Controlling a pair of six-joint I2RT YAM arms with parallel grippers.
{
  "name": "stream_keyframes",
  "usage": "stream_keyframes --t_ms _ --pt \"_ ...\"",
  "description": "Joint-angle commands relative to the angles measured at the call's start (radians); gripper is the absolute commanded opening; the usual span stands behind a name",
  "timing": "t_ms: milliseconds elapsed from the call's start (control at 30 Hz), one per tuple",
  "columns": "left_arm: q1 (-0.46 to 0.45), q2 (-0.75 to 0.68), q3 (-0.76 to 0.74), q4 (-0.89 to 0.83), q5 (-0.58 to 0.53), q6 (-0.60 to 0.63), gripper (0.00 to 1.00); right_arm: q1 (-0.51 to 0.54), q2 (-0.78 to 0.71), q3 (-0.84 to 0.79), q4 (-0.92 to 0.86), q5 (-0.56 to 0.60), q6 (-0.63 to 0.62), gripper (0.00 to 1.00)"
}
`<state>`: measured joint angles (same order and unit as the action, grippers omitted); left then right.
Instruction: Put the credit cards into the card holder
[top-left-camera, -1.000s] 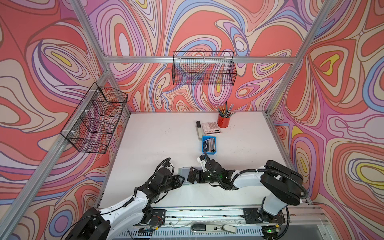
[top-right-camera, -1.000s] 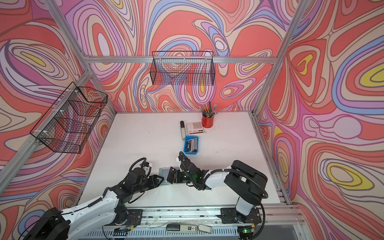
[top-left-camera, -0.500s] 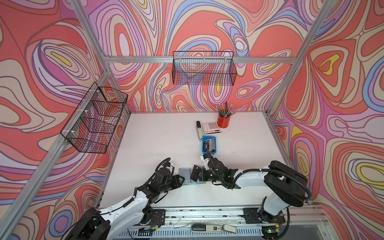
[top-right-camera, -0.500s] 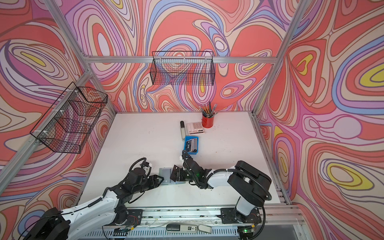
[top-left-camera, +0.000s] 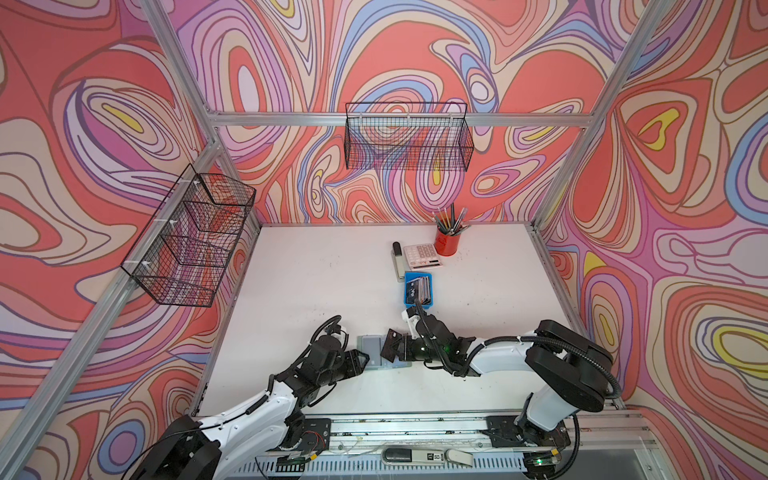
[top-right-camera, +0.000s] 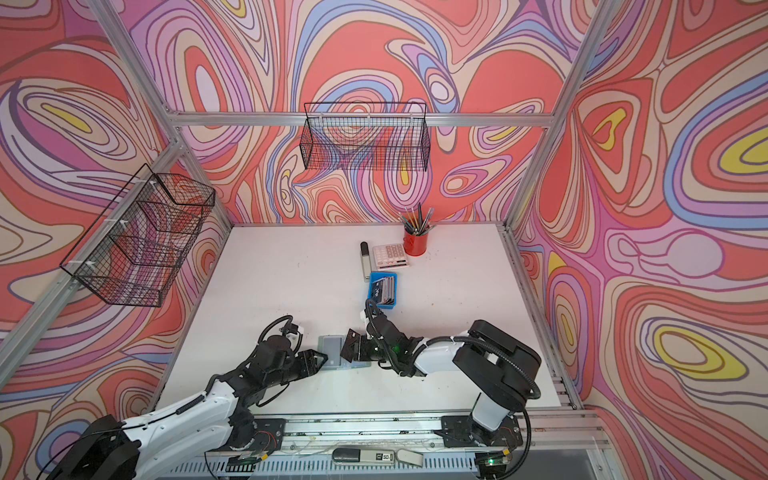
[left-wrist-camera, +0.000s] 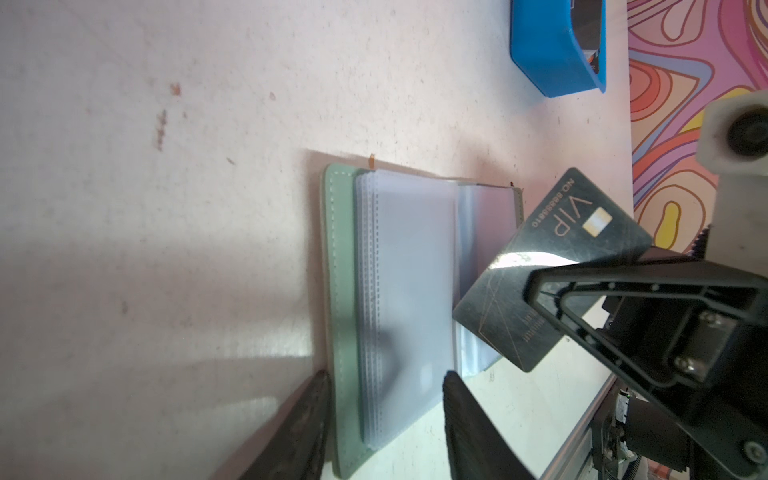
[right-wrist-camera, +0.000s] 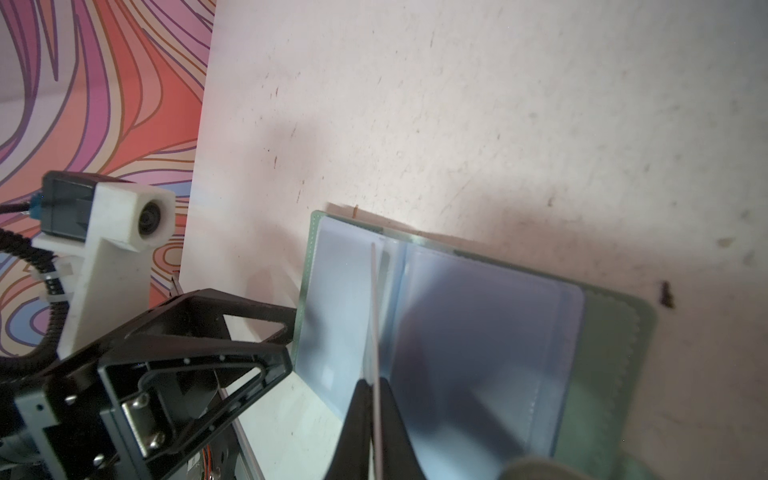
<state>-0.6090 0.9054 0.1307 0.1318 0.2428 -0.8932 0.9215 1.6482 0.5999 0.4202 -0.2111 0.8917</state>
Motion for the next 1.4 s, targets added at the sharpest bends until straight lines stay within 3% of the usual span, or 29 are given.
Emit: stream_keyframes --t_ms 0,567,1367 --pt "-0.005 0.002 -0.004 -0.015 0.001 0.003 0.48 -0.005 0.014 -0.017 0.011 -0.012 0.005 0.00" --pt "-0.005 0.009 0.000 -0.010 0.003 0.003 0.47 -0.005 0.093 -0.031 0.116 -0.112 0.069 0.00" --pt "-0.005 0.009 0.005 -0.014 0.008 0.013 0.47 -0.041 0.236 0.172 -0.206 -0.152 -0.032 0.00"
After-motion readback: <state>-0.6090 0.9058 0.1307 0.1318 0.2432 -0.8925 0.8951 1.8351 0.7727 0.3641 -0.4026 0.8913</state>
